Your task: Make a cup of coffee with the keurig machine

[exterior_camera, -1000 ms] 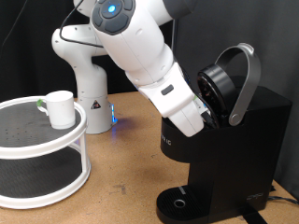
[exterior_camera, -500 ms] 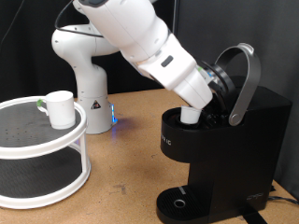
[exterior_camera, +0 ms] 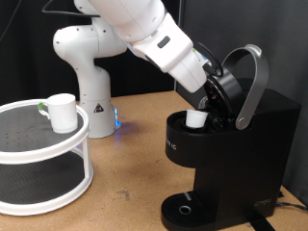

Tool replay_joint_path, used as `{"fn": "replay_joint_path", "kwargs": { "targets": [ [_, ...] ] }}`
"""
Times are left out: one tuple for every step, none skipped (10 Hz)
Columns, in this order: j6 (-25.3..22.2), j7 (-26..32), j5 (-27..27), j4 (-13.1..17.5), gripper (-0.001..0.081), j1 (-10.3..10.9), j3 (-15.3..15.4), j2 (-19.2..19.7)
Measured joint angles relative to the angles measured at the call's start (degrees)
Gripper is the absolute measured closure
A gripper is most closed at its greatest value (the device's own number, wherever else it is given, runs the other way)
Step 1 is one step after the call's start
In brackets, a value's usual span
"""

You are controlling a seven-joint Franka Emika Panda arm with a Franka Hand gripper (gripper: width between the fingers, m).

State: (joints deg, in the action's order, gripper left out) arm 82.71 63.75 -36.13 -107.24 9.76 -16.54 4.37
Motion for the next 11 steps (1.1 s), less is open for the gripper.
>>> {"fn": "replay_joint_path", "kwargs": {
  "targets": [
    [0.69,-0.47,0.56,-0.4,-0.0002,0.01,0.04,-0.19],
    [1.28,-0.63,0.88,-0.94,-0.0002,0.05,0.1,-0.18],
    [1.44,-0.65,1.04,-1.55,-0.0002,0.07,0.14,-0.13],
    [1.61,-0.65,1.16,-2.2,-0.0002,0.09,0.19,-0.04],
    [1.83,-0.65,1.28,-2.88,-0.0002,0.17,0.28,0.05],
    [2.18,-0.61,1.31,-3.59,-0.0002,0.22,0.51,0.08],
    [2.66,-0.59,1.3,-4.3,-0.0002,0.27,0.83,0.08],
    [3.33,-0.47,1.3,-5.04,-0.0002,0.49,1.08,0.07],
    [3.83,-0.34,1.29,-5.7,-0.0002,0.67,1.47,0.05],
    [4.29,-0.3,1.26,-6.21,-0.0002,0.85,1.83,0.03],
    [4.95,-0.3,1.24,-6.72,-0.0002,0.97,2.31,0.02]
  ]
}}
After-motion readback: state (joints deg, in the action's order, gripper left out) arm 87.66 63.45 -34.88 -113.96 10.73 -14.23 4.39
